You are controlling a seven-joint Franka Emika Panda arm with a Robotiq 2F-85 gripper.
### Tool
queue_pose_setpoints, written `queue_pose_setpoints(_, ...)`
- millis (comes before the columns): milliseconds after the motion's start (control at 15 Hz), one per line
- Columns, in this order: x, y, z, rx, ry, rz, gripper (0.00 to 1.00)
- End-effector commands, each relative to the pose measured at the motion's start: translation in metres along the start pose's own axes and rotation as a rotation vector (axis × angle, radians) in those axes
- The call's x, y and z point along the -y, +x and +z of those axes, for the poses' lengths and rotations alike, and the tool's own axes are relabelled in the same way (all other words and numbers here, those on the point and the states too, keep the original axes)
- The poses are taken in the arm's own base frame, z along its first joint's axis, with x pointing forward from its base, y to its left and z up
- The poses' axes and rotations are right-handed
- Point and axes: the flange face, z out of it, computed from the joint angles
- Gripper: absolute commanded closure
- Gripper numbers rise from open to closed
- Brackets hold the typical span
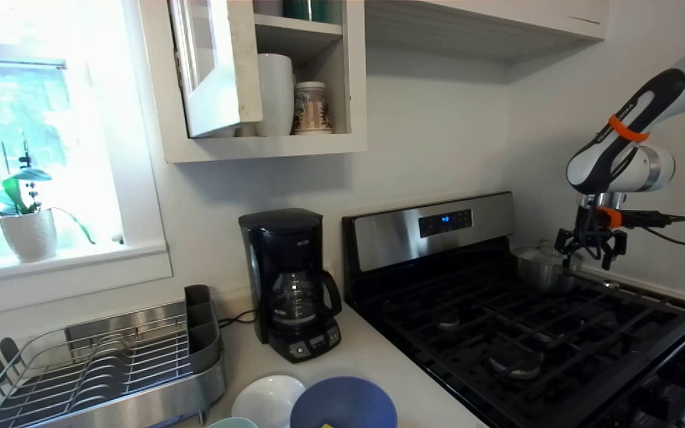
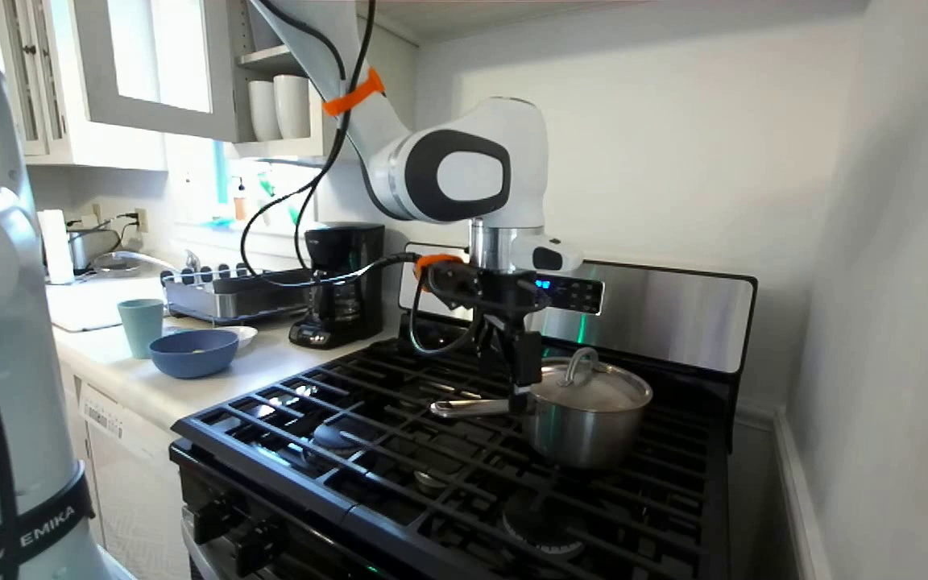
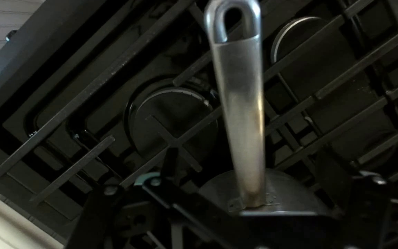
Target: Pick up the silver pot and put it on the top left cooker on the hob of the stove
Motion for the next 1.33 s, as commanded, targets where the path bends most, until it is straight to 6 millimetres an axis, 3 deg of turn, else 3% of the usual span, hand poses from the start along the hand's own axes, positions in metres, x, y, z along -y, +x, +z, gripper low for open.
queue_pose_setpoints(0,-0.005,0.011,0.014,-0.028,-0.015,-0.021,0.0)
queue_pose_setpoints(600,-0.002,0.009,0.037,-0.071,-0.009,-0.107,0.01)
queue_pose_setpoints(667,-0.002,0.008,0.038,-0.073,-0.009,-0.116,0.07)
queue_pose_setpoints(800,0.0,0.007,0.038,-0.085,-0.004,-0.131,0.32)
queue_pose_setpoints(1067,0.004,0.007,0.037,-0.104,0.015,-0.133,0.62)
queue_pose_setpoints(1267,0.007,0.006,0.039,-0.126,0.032,-0.135,0.64)
